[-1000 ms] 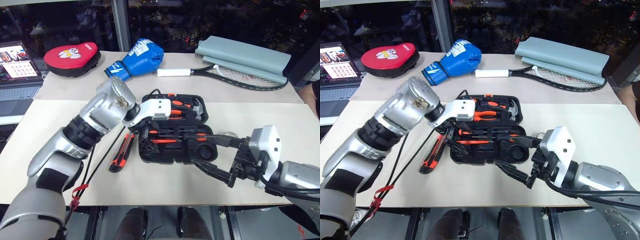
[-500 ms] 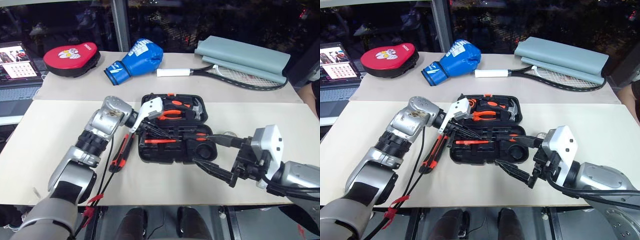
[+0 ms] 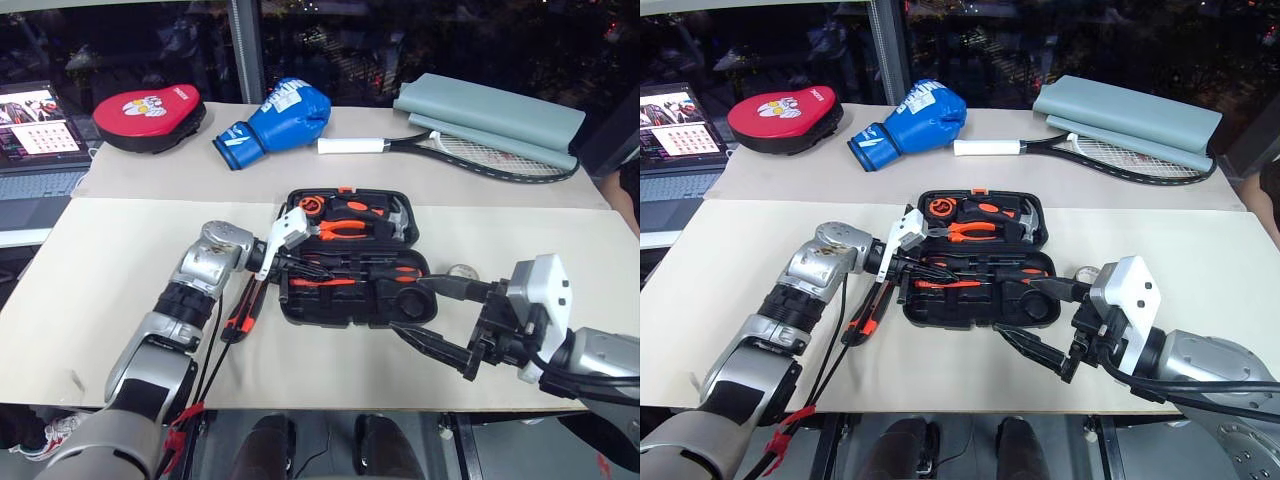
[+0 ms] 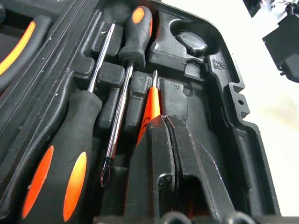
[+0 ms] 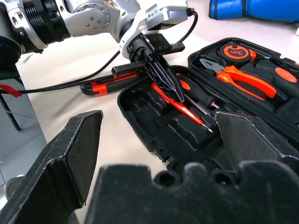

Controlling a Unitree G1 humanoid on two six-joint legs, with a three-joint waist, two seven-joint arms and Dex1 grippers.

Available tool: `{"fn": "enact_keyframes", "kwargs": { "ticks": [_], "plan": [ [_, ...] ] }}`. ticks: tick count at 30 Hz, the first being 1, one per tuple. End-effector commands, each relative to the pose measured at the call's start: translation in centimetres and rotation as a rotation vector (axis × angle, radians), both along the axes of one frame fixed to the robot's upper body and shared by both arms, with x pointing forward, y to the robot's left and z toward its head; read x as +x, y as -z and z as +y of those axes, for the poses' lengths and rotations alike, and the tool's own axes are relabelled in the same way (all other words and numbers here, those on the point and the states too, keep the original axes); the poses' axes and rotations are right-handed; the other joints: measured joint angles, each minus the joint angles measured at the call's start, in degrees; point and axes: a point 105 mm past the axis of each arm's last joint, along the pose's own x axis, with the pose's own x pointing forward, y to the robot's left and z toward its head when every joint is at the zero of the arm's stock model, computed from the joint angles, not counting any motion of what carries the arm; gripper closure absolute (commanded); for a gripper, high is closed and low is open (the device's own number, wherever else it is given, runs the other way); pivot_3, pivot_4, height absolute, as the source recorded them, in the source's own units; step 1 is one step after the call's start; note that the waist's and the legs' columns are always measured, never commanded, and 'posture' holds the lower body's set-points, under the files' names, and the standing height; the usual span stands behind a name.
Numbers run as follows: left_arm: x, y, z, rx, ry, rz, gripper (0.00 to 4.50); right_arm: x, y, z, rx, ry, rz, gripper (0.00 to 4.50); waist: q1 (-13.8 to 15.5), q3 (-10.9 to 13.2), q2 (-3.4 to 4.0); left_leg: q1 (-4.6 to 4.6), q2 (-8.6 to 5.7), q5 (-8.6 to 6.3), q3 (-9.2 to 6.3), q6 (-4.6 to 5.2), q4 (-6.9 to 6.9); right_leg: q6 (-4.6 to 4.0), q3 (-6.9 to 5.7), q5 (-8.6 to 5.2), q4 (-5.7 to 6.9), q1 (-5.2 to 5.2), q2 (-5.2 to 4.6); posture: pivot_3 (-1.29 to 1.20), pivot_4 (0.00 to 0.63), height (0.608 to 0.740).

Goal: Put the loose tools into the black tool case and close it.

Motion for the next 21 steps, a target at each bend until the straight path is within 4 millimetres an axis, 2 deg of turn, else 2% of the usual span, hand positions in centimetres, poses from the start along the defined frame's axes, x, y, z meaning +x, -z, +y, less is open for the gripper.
{"fn": "enact_keyframes", "kwargs": {
  "ticks": [1,5,21],
  "plan": [
    [0.0,-0.1,0.0,-0.028,-0.006,0.01,4.45,-0.2,-0.8,0.1,-0.002,-0.006,-0.043,0.0,0.0,0.0,0.0,0.01,0.0,0.0,0.0,0.0,0.0,0.0,0.0,0.0,0.0,0.01,0.0,0.0,0.15,0.736],
    [0.2,-1.4,-0.2,-0.089,-0.024,0.046,4.45,-0.1,-0.9,0.0,0.0,-0.003,-0.046,0.0,-0.01,0.0,0.0,-0.01,0.0,0.0,0.0,0.0,0.0,0.0,0.0,0.0,0.0,-0.01,0.0,0.0,0.15,0.736],
    [0.1,2.0,0.8,0.051,-0.021,-0.021,4.45,0.1,-1.1,0.0,0.013,0.006,-0.052,0.0,-0.02,-0.06,-0.01,0.05,0.01,0.0,0.0,0.0,0.0,0.0,0.0,0.0,0.0,0.04,0.0,0.0,0.15,0.736]
  ]
}}
